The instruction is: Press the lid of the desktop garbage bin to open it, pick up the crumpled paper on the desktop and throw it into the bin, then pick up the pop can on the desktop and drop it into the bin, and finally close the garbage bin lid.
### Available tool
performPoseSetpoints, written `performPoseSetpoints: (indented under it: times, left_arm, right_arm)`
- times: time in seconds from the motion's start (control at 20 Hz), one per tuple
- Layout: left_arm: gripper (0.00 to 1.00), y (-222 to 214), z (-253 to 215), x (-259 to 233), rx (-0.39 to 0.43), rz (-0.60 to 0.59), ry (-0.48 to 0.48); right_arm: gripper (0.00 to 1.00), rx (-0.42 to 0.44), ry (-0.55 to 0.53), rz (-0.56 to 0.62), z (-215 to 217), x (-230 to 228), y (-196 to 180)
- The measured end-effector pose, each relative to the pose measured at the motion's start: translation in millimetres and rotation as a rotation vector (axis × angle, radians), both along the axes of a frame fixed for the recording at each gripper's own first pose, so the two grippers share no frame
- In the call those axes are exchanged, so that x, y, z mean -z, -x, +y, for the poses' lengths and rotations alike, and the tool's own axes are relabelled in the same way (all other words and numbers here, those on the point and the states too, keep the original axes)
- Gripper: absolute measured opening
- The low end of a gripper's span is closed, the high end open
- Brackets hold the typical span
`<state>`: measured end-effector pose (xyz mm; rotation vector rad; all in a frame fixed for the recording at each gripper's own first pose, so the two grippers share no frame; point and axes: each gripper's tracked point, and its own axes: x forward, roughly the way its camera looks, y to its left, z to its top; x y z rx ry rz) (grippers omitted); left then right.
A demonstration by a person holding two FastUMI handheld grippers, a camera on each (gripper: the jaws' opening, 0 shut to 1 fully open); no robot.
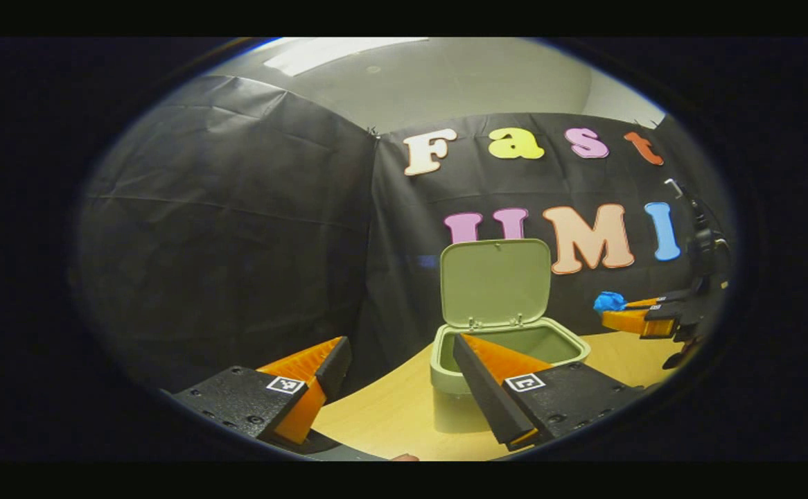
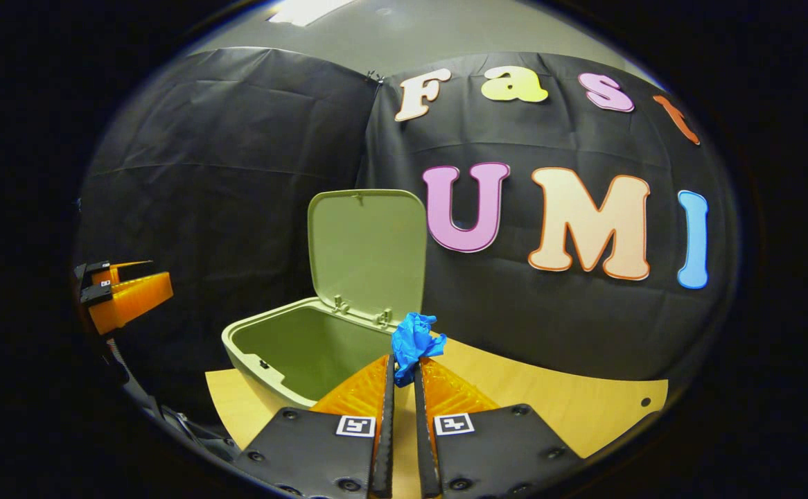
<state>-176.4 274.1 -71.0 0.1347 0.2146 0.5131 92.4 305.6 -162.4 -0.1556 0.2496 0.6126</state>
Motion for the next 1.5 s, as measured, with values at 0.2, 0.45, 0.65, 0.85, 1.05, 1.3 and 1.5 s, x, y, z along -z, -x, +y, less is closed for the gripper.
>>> performPoseSetpoints:
  times: [0.2,0.45,0.65,0.85,1.05,1.3,1.5]
  left_arm:
    - [0.89,3.3,14.6,-0.4,-0.006,0.007,-0.018]
    - [0.89,2.7,20.2,-0.5,-0.006,0.0,-0.011]
    - [0.89,-6.9,5.4,-6.2,0.02,-0.023,0.0]
    - [0.9,-27.1,-23.9,-5.0,0.07,-0.039,0.02]
    - [0.9,-44.7,-59.7,-3.5,0.128,-0.045,0.035]
    - [0.9,-66.1,-108.5,1.2,0.209,-0.044,0.056]
    - [0.9,-81.7,-150.9,8.2,0.287,-0.044,0.085]
  right_arm:
    - [0.17,-0.041,0.009,-0.009,29.6,4.7,3.8]
    - [0.73,-0.069,0.007,0.004,41.2,12.6,10.4]
    - [0.99,-0.014,-0.009,-0.031,16.2,-0.7,9.6]
    - [0.98,0.058,-0.013,-0.045,-31.7,-7.8,8.3]
    - [0.99,0.142,-0.017,-0.047,-86.5,-11.3,7.0]
    - [0.98,0.24,-0.036,-0.056,-149.8,-17.2,11.1]
    - [1.0,0.308,-0.041,-0.076,-195.7,-25.0,18.0]
